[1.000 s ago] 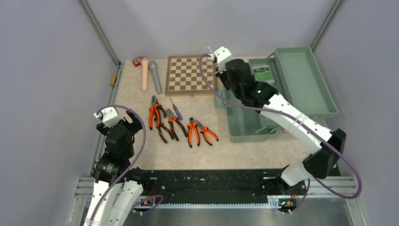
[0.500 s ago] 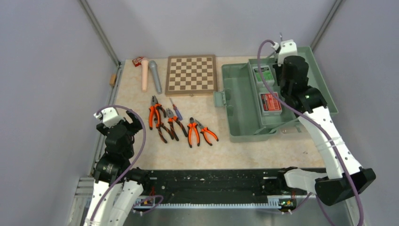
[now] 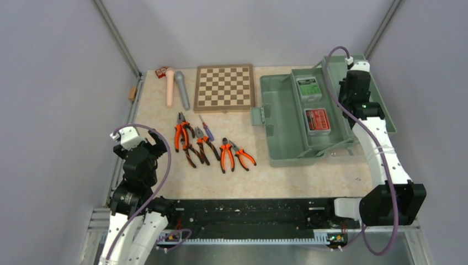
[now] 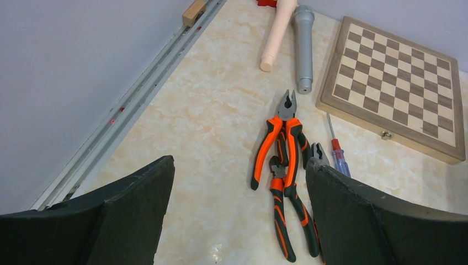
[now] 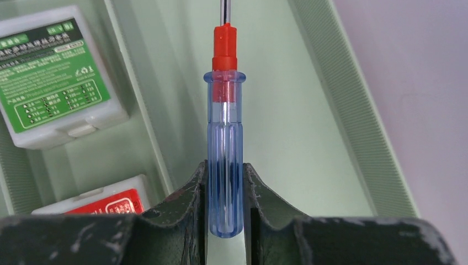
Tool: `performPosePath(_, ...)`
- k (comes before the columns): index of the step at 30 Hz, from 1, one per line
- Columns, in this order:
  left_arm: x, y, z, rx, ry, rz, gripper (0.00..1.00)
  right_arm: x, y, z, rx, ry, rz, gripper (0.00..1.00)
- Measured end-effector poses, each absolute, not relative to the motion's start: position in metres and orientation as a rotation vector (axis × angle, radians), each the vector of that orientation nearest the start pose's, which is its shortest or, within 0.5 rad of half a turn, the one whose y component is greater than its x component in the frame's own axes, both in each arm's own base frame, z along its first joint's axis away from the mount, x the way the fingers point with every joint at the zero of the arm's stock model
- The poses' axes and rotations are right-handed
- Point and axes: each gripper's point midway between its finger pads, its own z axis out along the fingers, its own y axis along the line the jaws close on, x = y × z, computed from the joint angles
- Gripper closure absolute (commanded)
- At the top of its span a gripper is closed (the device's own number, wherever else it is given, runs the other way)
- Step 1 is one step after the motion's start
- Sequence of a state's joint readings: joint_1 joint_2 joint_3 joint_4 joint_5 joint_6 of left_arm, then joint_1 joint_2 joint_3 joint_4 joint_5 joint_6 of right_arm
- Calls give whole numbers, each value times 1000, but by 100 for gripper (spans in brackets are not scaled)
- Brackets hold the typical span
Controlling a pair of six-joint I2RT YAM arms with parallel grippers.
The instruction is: Pack the tool kit
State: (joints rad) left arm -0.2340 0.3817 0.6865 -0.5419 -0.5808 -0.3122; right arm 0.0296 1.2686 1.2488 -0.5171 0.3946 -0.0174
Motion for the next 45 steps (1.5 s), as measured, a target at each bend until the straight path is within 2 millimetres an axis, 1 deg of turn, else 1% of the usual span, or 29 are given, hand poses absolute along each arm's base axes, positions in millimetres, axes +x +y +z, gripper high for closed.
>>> performPosePath(3,217,36,250,-472,1707,130,7,370,-59,250,216,2109,-385,88)
performPosePath(5,217,36,250,-472,1708,130,7,369,-58,244,224,2122,-371,78)
performPosePath(6,217,36,250,-472,1708,130,7,370,-58,243,226,2121,-370,70)
performPosePath(7,217,36,250,-472,1708,130,7,371,-57,244,229,2118,-365,58)
performPosePath(8,217,36,250,-472,1708,130,7,371,-57,244,234,2113,-361,43)
performPosePath(9,217,36,250,-472,1708,130,7,372,-57,245,240,2107,-356,31)
performPosePath(10,217,36,250,-472,1708,130,7,374,-58,249,244,2088,-365,27)
performPosePath(11,217,36,250,-472,1708,130,7,375,-60,253,258,2069,-362,26)
performPosePath(12,217,36,250,-472,1708,130,7,375,-62,257,271,2052,-364,25)
performPosePath(15,217,36,250,-472,1708,130,7,372,-60,268,279,2020,-344,24)
performPosePath(18,217,36,250,-472,1708,130,7,367,-49,282,256,1980,-313,23)
performPosePath(19,217,36,250,-472,1708,130,7,366,-40,288,233,1965,-296,23)
performPosePath(21,217,36,250,-472,1708,130,7,366,-9,299,154,1934,-232,23)
performPosePath(22,217,36,250,-472,1708,130,7,366,9,304,108,1917,-193,23)
performPosePath(25,217,36,250,-471,1708,131,7,366,59,313,-9,1879,-87,24)
performPosePath(29,217,36,250,-471,1708,131,7,365,122,319,-131,1832,61,25)
performPosePath(31,217,36,250,-472,1708,131,7,367,155,315,-184,1822,130,26)
performPosePath(34,217,36,250,-471,1708,131,7,371,204,292,-269,1852,204,28)
performPosePath(36,217,36,250,-471,1709,131,7,372,239,271,-334,1885,248,30)
performPosePath(38,217,36,249,-471,1709,131,7,371,268,251,-391,1911,289,32)
performPosePath(39,217,36,250,-471,1709,131,7,369,286,239,-423,1929,307,33)
performPosePath(40,217,36,250,-471,1708,131,7,367,301,227,-453,1944,325,34)
performPosePath(41,217,36,250,-471,1709,131,7,367,311,220,-473,1954,335,36)
performPosePath(42,217,36,250,-471,1708,131,7,365,328,210,-498,1963,354,38)
performPosePath(45,217,36,250,-471,1708,130,7,364,368,185,-543,1979,414,41)
